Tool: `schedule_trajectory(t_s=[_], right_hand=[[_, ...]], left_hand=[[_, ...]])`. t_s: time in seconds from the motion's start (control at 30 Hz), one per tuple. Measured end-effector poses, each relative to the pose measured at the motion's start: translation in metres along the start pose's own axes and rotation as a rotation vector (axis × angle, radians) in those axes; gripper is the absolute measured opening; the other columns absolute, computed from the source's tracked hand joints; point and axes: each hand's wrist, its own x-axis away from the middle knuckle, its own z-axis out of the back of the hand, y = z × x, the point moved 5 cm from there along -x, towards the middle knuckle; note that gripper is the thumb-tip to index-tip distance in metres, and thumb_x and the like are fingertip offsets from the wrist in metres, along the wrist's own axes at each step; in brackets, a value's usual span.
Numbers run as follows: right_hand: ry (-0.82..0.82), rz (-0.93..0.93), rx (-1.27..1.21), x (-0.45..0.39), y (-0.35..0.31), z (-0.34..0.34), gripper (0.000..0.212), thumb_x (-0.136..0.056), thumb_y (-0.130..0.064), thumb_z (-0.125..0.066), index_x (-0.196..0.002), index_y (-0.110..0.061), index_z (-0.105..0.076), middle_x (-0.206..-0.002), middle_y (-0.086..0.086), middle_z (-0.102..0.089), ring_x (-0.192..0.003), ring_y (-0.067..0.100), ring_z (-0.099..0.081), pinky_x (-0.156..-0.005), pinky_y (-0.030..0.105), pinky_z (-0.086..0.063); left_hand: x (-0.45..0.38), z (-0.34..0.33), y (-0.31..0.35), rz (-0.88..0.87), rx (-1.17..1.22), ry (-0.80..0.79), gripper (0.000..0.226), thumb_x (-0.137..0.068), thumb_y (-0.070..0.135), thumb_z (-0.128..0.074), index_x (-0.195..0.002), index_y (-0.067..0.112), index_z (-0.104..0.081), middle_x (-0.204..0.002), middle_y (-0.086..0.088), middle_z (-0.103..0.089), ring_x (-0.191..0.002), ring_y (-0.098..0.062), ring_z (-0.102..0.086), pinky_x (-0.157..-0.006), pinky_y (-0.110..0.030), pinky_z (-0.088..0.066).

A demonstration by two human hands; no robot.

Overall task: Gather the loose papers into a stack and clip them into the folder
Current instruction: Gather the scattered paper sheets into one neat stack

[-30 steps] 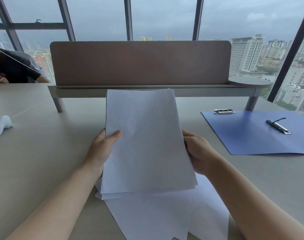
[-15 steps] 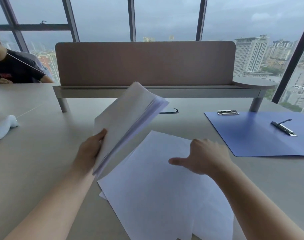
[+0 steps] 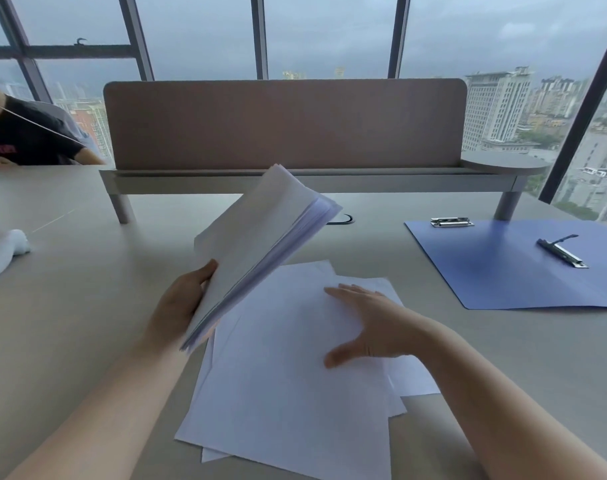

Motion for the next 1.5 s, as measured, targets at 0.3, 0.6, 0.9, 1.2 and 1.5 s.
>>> schedule_trajectory(t_s=[0.3, 0.6, 0.9, 1.2, 1.5], right_hand=[[0.541, -0.415, -1.188, 0.002, 0.027, 0.038, 0.062, -0.08, -0.036, -0.08, -0.135, -0.017, -0.058, -0.129, 0.005, -0.058, -0.118, 0.024, -0.055, -0.096, 0.051, -0.052], [0.693, -0.516, -1.338, 0.014, 0.029, 0.048, 0.023, -0.089, -0.025, -0.07, -0.076, -0.022, -0.052, -0.11, 0.001, -0.051, -0.111, 0.029, -0.053, -0.093, 0.059, -0.052], [0.573, -0.564, -1.439, 0.005, 0.029, 0.031, 0.008, -0.091, -0.012, -0.066, -0.098, -0.011, -0.061, -0.115, 0.012, -0.053, -0.113, 0.034, -0.058, -0.079, 0.052, -0.057], [0.486, -0.601, -1.474, 0.007, 0.042, 0.042, 0.041, -0.094, -0.019, -0.062, -0.132, -0.011, -0.052, -0.143, 0.018, -0.041, -0.111, 0.037, -0.05, -0.068, 0.061, -0.055], [0.345, -0.503, -1.452, -0.007, 0.032, 0.018, 0.023, -0.096, -0.01, -0.057, -0.116, 0.002, -0.061, -0.108, 0.025, -0.061, -0.087, 0.036, -0.065, -0.068, 0.044, -0.06]], left_hand=[[0.01, -0.009, -0.008, 0.068, -0.165, 0.029, 0.03, -0.1, 0.031, -0.052, -0.107, 0.005, -0.066, -0.079, -0.005, -0.067, -0.068, -0.018, -0.062, -0.067, -0.027, -0.048], [0.007, -0.016, -0.012, 0.079, -0.108, 0.101, 0.023, -0.102, 0.021, -0.048, -0.086, 0.01, -0.061, -0.044, 0.002, -0.065, -0.034, -0.009, -0.061, -0.029, -0.016, -0.042], [0.009, -0.017, -0.013, 0.087, -0.099, 0.094, 0.021, -0.101, 0.024, -0.051, -0.091, 0.009, -0.063, -0.047, 0.0, -0.068, -0.036, -0.01, -0.063, -0.031, -0.016, -0.043], [0.0, -0.013, -0.014, 0.078, -0.083, 0.07, 0.03, -0.099, 0.022, -0.054, -0.124, 0.007, -0.061, -0.064, -0.002, -0.074, -0.046, -0.011, -0.068, -0.039, -0.019, -0.051], [-0.003, -0.014, -0.016, 0.081, -0.089, -0.028, 0.018, -0.1, 0.02, -0.05, -0.098, 0.008, -0.063, -0.054, 0.0, -0.072, -0.043, -0.012, -0.067, -0.036, -0.018, -0.049]])
